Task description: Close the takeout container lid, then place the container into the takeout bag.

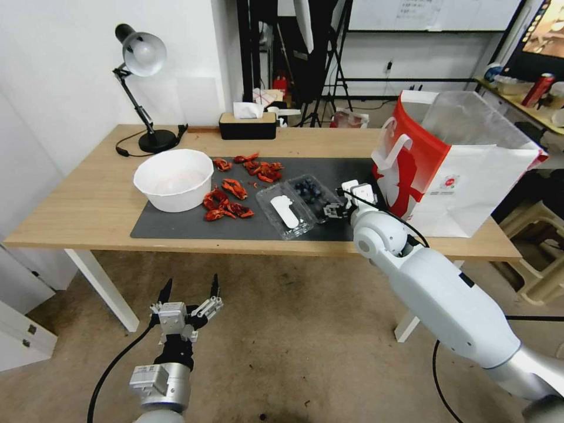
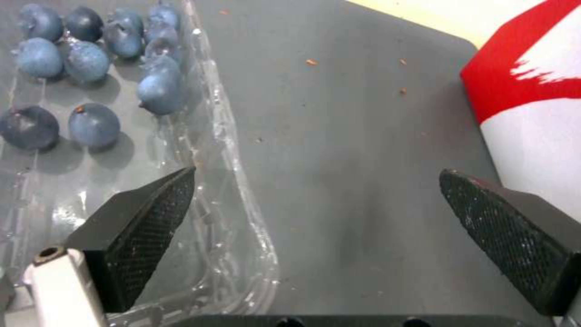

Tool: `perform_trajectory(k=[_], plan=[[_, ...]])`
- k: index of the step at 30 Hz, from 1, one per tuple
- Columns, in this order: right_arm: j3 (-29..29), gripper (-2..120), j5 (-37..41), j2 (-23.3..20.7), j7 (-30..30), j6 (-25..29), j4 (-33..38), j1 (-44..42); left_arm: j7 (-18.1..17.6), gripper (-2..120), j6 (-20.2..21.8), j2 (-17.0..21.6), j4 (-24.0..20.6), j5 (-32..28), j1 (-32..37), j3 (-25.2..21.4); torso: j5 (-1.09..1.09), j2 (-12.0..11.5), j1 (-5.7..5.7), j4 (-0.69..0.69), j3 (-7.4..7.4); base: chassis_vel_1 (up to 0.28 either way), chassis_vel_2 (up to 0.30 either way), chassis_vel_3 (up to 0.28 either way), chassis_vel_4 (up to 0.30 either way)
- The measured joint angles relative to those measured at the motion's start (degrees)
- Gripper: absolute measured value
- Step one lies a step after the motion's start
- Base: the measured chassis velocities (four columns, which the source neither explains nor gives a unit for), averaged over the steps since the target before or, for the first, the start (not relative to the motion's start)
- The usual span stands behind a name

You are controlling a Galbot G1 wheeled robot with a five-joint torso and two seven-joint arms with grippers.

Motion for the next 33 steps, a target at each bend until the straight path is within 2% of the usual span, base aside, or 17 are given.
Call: perform_trajectory(k=[33], plan=[[4.8, 100, 3.2, -4.3, 1.9, 0.0, 7.5, -6.9, 0.0, 100, -1.7, -0.1, 0.7, 0.9, 0.2, 1.1, 0.00, 0.0, 0.00, 0.00, 0.01, 0.000, 0.000, 0.000, 0.000]])
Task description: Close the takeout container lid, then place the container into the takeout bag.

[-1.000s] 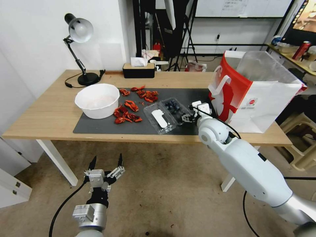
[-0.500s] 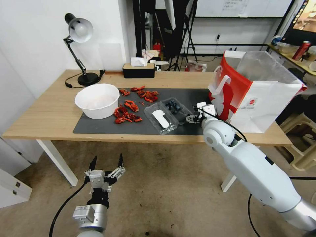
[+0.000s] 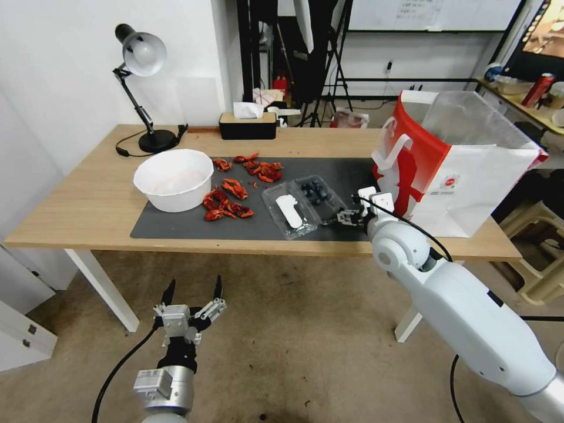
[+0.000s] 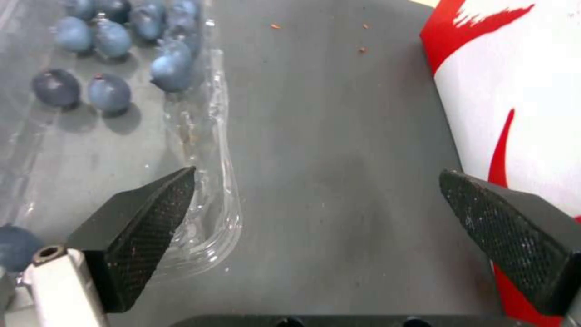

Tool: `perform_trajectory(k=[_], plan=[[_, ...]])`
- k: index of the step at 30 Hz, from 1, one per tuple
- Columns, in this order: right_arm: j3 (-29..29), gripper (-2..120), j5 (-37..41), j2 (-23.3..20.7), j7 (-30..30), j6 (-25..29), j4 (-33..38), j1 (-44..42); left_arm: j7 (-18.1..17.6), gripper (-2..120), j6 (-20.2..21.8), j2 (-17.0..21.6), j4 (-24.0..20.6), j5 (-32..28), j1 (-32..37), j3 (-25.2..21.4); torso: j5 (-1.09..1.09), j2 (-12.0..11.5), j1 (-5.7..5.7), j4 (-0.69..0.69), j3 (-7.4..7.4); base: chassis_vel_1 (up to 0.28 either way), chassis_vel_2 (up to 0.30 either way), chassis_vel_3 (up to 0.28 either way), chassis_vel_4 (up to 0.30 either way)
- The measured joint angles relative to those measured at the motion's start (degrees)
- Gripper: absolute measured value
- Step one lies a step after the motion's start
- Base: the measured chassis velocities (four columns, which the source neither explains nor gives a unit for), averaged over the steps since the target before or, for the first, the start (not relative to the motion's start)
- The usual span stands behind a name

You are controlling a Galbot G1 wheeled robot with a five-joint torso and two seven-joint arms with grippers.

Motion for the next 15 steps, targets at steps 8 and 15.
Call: perform_trajectory(k=[8, 15], plan=[[0.5, 100, 0.7, -0.6, 0.4, 0.0, 2.3, -1.4, 0.0, 100, -0.1, 0.2, 0.0, 0.0, 0.0, 0.0, 0.00, 0.0, -0.01, 0.00, 0.00, 0.000, 0.000, 0.000, 0.000], [1.9, 100, 1.2, -1.4, 0.4, 0.0, 4.6, -3.2, 0.0, 100, -0.1, 0.3, 0.1, 0.1, 0.0, -0.1, 0.00, 0.0, 0.00, 0.00, 0.00, 0.000, 0.000, 0.000, 0.000]])
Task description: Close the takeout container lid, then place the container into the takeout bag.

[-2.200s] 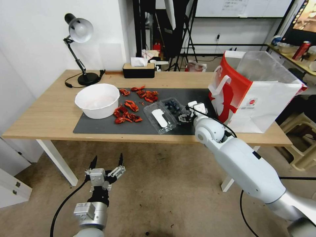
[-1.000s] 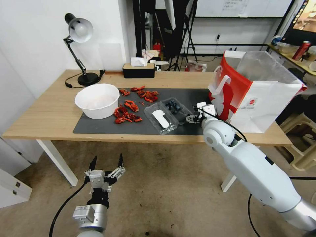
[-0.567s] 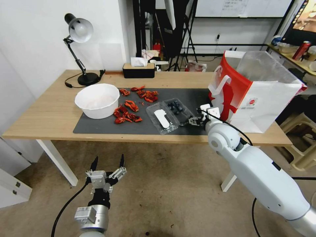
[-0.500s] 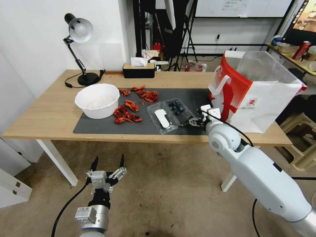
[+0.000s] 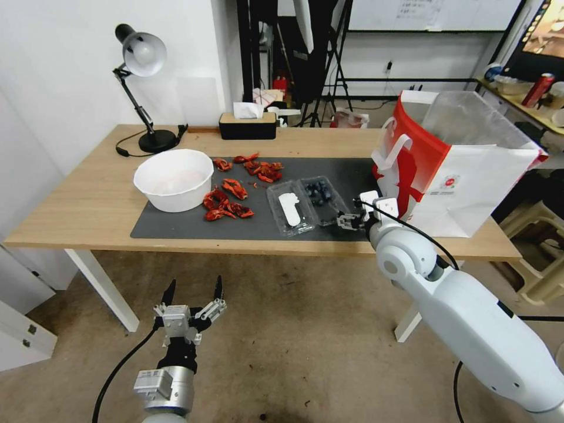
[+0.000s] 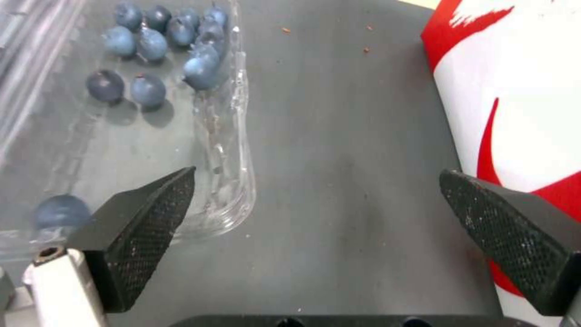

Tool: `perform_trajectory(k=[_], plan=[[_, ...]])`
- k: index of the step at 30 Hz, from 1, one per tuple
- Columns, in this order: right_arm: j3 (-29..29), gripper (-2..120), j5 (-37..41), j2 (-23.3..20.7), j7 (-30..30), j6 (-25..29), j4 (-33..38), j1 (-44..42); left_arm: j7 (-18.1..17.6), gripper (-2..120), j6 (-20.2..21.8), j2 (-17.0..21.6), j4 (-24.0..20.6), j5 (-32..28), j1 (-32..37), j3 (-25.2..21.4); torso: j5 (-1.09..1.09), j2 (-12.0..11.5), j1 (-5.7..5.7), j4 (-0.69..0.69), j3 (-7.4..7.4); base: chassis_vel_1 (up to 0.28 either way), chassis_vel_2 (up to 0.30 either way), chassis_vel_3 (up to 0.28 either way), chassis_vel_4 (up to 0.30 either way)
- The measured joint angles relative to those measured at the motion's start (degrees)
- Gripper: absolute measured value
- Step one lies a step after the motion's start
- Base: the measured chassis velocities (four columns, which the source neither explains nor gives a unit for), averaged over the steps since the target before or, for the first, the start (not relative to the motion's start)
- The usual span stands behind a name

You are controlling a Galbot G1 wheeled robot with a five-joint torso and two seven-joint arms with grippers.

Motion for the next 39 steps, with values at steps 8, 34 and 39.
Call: perform_trajectory(k=[8, 34, 39], plan=[[5.2, 100, -0.4, 0.6, -2.8, 0.1, 5.1, -3.6, 0.0, 100, -0.1, -0.2, -0.2, 0.1, 0.2, 0.0, 0.00, 0.0, 0.00, 0.01, 0.00, 0.000, 0.000, 0.000, 0.000], [33.4, 100, -21.2, 8.2, -40.3, 54.1, 10.9, -45.7, -0.1, 100, 0.3, 0.9, -0.2, -1.1, -0.9, 3.5, 0.01, 0.0, -0.01, 0.00, -0.01, 0.000, 0.000, 0.000, 0.000], [36.5, 100, -21.9, 12.2, -44.4, 57.2, 11.6, -55.3, -0.1, 100, 1.3, 1.8, -0.1, -2.6, -1.5, 4.6, -0.01, 0.0, 0.00, -0.02, -0.01, 0.000, 0.000, 0.000, 0.000]])
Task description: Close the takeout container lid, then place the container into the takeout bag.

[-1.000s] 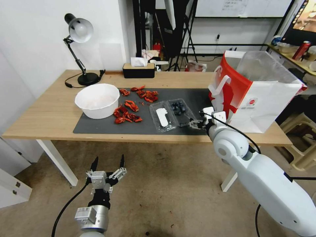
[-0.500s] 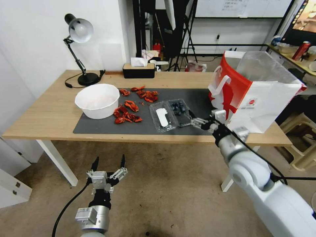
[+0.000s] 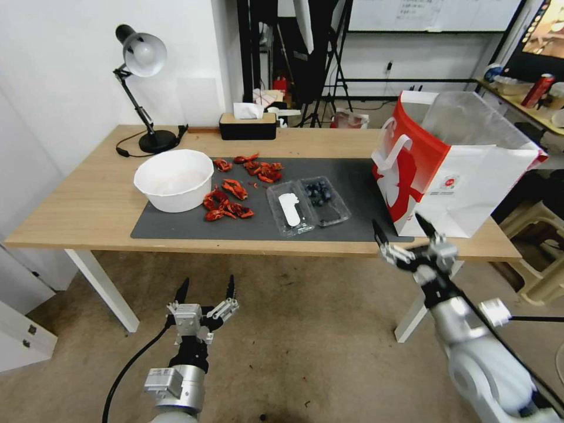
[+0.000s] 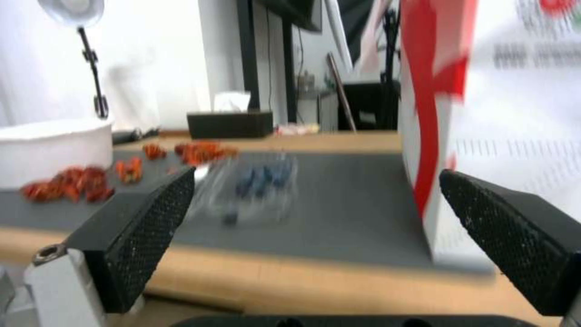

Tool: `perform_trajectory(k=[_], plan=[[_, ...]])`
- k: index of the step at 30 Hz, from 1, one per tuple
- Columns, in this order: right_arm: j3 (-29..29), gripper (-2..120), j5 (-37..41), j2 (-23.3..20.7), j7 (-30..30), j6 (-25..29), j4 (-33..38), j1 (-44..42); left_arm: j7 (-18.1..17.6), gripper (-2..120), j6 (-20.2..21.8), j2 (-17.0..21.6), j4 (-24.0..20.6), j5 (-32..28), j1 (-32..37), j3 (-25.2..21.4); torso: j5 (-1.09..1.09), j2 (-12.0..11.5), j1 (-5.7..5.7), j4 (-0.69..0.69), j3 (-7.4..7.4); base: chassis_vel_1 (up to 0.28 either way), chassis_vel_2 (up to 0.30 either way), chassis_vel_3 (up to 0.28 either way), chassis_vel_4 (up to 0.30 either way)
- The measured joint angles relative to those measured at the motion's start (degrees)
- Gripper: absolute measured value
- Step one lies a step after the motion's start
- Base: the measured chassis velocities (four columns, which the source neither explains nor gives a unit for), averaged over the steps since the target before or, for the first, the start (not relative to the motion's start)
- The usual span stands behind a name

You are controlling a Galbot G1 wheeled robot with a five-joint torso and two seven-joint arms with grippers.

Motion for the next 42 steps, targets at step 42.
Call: perform_trajectory(k=[42], plan=[[-2.0, 100, -9.4, 5.0, -1.9, 2.7, -2.0, -5.1, -17.4, 100, 4.6, 3.7, 2.6, -55.5, -35.0, 24.6, 0.01, 0.0, 0.01, 0.02, 0.01, 0.000, 0.000, 0.000, 0.000]])
